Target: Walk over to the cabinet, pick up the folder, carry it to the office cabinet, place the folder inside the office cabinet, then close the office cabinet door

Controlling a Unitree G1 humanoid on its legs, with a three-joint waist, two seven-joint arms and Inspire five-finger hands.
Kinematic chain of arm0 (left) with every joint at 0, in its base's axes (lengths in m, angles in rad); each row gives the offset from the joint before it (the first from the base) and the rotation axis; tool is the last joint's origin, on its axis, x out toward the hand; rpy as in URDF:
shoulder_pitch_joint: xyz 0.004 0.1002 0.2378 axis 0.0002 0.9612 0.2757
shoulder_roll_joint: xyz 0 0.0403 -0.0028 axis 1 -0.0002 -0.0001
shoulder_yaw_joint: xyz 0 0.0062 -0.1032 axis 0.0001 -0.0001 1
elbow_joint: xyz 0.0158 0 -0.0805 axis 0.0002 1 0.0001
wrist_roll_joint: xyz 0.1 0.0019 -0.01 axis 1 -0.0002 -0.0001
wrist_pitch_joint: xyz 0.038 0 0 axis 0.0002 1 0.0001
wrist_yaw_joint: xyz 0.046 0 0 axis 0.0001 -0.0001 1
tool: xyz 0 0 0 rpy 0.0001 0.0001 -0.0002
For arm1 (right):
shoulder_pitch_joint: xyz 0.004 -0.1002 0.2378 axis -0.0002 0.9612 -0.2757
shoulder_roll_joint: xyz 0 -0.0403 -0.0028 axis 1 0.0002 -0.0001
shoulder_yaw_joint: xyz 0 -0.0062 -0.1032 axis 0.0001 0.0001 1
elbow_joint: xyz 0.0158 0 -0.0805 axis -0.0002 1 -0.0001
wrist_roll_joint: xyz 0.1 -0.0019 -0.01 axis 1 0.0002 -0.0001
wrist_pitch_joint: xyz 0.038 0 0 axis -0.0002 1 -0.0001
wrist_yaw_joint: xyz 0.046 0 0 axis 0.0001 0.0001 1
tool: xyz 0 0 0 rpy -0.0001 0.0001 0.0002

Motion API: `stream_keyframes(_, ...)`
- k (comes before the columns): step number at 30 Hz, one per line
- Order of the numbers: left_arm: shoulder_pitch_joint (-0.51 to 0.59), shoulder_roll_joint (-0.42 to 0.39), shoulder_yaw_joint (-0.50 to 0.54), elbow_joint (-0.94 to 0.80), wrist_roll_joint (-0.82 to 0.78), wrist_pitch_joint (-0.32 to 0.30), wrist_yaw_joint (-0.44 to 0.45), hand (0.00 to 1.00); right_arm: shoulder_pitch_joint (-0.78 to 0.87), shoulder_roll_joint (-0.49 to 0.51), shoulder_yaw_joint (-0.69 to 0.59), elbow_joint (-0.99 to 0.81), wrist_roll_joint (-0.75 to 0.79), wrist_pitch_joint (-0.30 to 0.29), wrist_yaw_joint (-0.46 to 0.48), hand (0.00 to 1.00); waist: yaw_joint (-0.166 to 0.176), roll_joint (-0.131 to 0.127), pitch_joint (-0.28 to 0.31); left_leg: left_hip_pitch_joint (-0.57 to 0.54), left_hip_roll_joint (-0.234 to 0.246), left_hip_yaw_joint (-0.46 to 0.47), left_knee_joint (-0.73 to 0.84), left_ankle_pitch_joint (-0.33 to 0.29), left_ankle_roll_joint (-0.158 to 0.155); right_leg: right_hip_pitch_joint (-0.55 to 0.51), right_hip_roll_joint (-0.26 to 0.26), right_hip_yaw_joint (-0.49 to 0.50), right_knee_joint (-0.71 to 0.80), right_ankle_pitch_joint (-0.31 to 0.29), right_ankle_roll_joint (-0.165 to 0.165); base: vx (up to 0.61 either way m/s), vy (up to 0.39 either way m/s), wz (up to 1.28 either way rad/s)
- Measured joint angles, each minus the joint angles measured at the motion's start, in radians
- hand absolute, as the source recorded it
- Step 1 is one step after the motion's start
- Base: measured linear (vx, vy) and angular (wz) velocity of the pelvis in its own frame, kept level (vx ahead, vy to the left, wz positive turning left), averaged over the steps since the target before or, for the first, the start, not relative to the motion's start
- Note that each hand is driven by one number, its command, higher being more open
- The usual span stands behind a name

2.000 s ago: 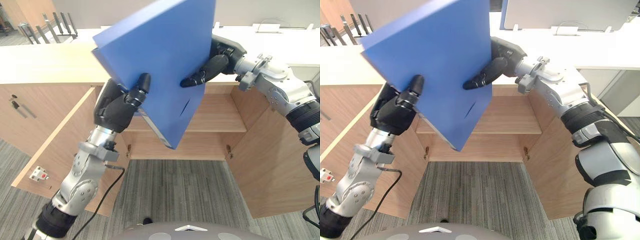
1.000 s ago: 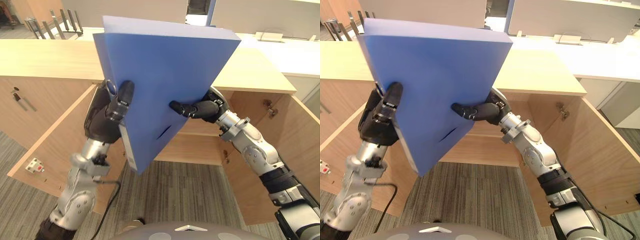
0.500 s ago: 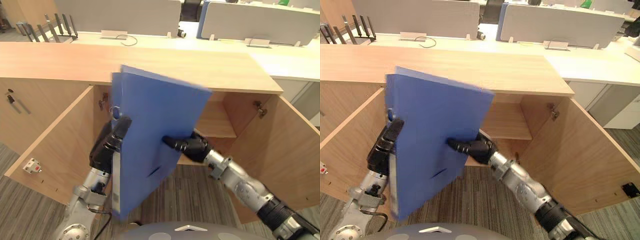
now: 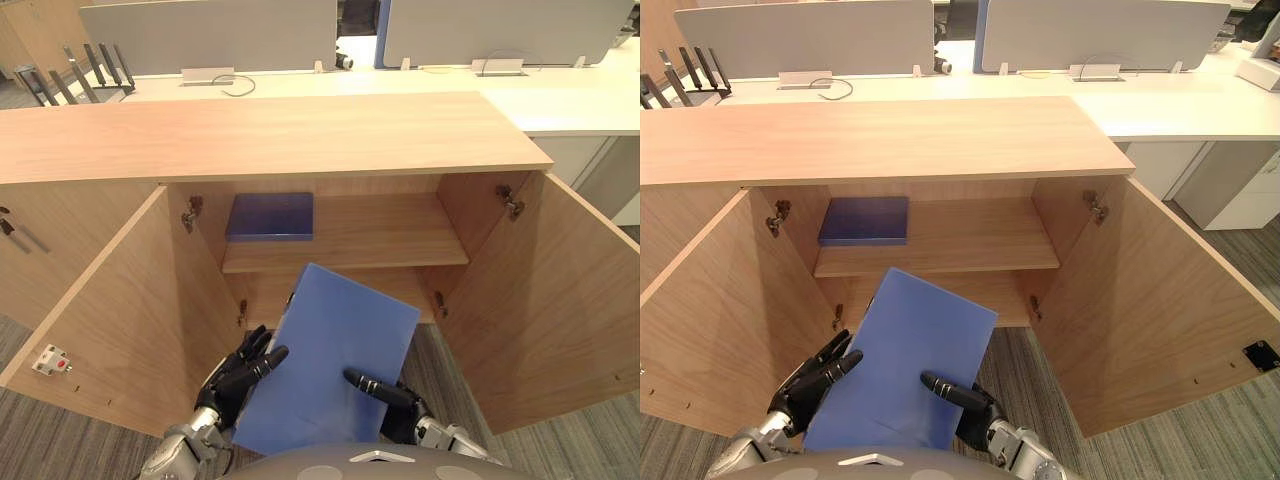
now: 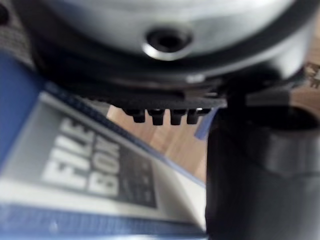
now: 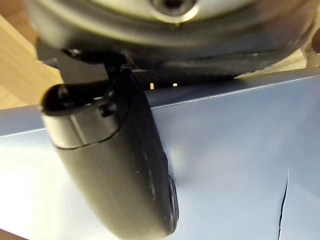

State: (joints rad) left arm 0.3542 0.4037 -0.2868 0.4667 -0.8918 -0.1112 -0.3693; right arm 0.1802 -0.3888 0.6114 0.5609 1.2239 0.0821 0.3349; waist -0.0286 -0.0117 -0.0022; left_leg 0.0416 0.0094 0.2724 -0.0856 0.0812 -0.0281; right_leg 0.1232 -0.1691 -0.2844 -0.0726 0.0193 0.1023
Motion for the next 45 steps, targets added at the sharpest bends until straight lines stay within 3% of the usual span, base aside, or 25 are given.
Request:
stream_keyframes(2, -0.015, -0.053, 0.052, 0.112, 0.040, -0.006, -0.015, 1.00, -0.013, 0.014, -0.002, 0.044, -0.007, 0.002, 0.000, 0.00, 0.003, 0.000, 0.007, 0.000, -0.002, -0.001, -0.002, -0.001, 0.000, 0.001, -0.001, -0.001, 0.000, -0.001, 0.000, 0.00, 0.000, 0.00)
stream_keyframes(3, -0.055, -0.118, 0.119, 0.242, 0.095, -0.006, -0.006, 1.00, -0.037, 0.038, -0.011, 0.109, -0.023, 0.015, -0.009, 0.00, 0.004, 0.001, 0.007, 0.000, -0.003, -0.002, -0.004, -0.002, -0.001, 0.003, -0.002, -0.001, 0.000, -0.007, 0.002, 0.00, 0.000, 0.00)
stream_keyframes(6, -0.162, -0.276, 0.323, 0.493, 0.159, 0.023, 0.107, 1.00, -0.092, 0.116, -0.093, 0.256, -0.076, 0.037, -0.084, 0.00, 0.018, 0.001, 0.012, 0.000, -0.005, -0.008, -0.004, -0.007, -0.006, 0.006, -0.004, -0.005, 0.000, -0.008, 0.003, -0.01, 0.018, 0.06)
stream_keyframes(7, -0.174, -0.302, 0.345, 0.504, 0.156, 0.029, 0.131, 1.00, -0.116, 0.131, -0.129, 0.301, -0.083, 0.040, -0.099, 0.00, 0.024, 0.003, 0.015, 0.000, -0.006, -0.009, -0.004, -0.007, -0.005, 0.007, -0.004, -0.006, 0.000, -0.008, 0.003, -0.01, 0.021, 0.06)
stream_keyframes(9, -0.178, -0.329, 0.388, 0.505, 0.139, 0.050, 0.160, 1.00, -0.127, 0.149, -0.182, 0.336, -0.097, 0.043, -0.101, 0.00, 0.027, 0.007, 0.018, 0.000, -0.007, -0.018, -0.004, -0.008, -0.005, 0.012, -0.004, -0.013, 0.001, -0.011, 0.005, 0.01, 0.014, 0.11)
stream_keyframes(12, -0.172, -0.350, 0.585, 0.576, 0.026, 0.066, 0.281, 1.00, -0.139, 0.233, -0.428, 0.348, -0.038, 0.019, -0.104, 0.00, 0.005, 0.021, 0.019, 0.002, -0.006, -0.020, -0.004, -0.012, -0.006, 0.016, -0.003, -0.016, 0.001, -0.017, 0.002, 0.03, -0.003, 0.03)
stream_keyframes(14, -0.140, -0.343, 0.725, 0.615, -0.022, 0.065, 0.361, 1.00, -0.195, 0.243, -0.569, 0.348, -0.003, -0.047, -0.118, 0.00, -0.001, 0.031, 0.021, 0.003, -0.008, -0.018, -0.003, -0.015, 0.001, 0.017, -0.003, -0.015, 0.001, -0.011, 0.010, 0.07, -0.001, -0.01)
stream_keyframes(17, -0.107, -0.327, 0.811, 0.626, -0.058, 0.058, 0.412, 1.00, -0.249, 0.228, -0.643, 0.348, 0.020, -0.119, -0.145, 0.00, 0.026, 0.026, 0.024, 0.003, -0.007, -0.018, -0.002, -0.015, 0.002, 0.018, -0.002, -0.016, 0.000, -0.012, 0.008, 0.05, -0.005, 0.01)
stream_keyframes(20, -0.102, -0.329, 0.883, 0.636, -0.097, 0.049, 0.450, 1.00, -0.283, 0.221, -0.661, 0.348, 0.019, -0.142, -0.164, 0.00, 0.035, 0.014, 0.031, 0.002, -0.007, -0.022, -0.004, -0.015, 0.002, 0.022, -0.002, -0.025, -0.001, -0.016, 0.004, 0.03, -0.015, 0.05)
stream_keyframes(28, -0.155, -0.367, 0.954, 0.643, -0.092, 0.051, 0.477, 1.00, -0.287, 0.316, -0.658, 0.370, 0.008, -0.134, -0.224, 0.00, 0.058, 0.008, 0.036, 0.005, -0.016, -0.037, -0.004, -0.015, 0.002, 0.033, -0.009, -0.040, 0.003, -0.019, 0.000, -0.01, 0.005, 0.06)
stream_keyframes(33, -0.155, -0.382, 0.969, 0.644, -0.077, 0.053, 0.493, 1.00, -0.320, 0.325, -0.651, 0.370, 0.010, -0.140, -0.242, 0.00, 0.074, 0.011, 0.038, 0.007, -0.028, -0.037, -0.004, -0.026, 0.005, 0.032, -0.022, -0.041, 0.011, -0.022, 0.001, -0.01, 0.027, 0.01)
stream_keyframes(39, -0.158, -0.411, 0.951, 0.683, 0.046, 0.090, 0.486, 1.00, -0.366, 0.370, -0.704, 0.339, 0.123, -0.196, -0.278, 0.00, 0.087, 0.025, 0.053, 0.031, -0.059, -0.035, -0.002, -0.054, 0.033, -0.014, -0.084, -0.037, 0.158, -0.090, 0.006, 0.05, 0.098, -0.06)
stream_keyframes(40, -0.163, -0.425, 0.902, 0.703, 0.158, 0.113, 0.467, 1.00, -0.370, 0.432, -0.717, 0.259, 0.207, -0.261, -0.303, 0.00, 0.101, 0.040, 0.069, 0.055, -0.069, 0.012, 0.002, -0.062, 0.055, -0.059, -0.127, -0.137, 0.266, -0.084, 0.003, 0.16, 0.184, -0.57)
stream_keyframes(45, -0.203, -0.420, 0.840, 0.688, 0.198, 0.115, 0.451, 1.00, -0.395, 0.458, -0.691, 0.245, 0.221, -0.285, -0.320, 0.00, 0.107, 0.035, 0.104, 0.058, -0.065, 0.023, 0.002, -0.060, 0.068, -0.071, -0.128, -0.180, 0.277, -0.061, 0.009, 0.04, 0.022, -0.19)
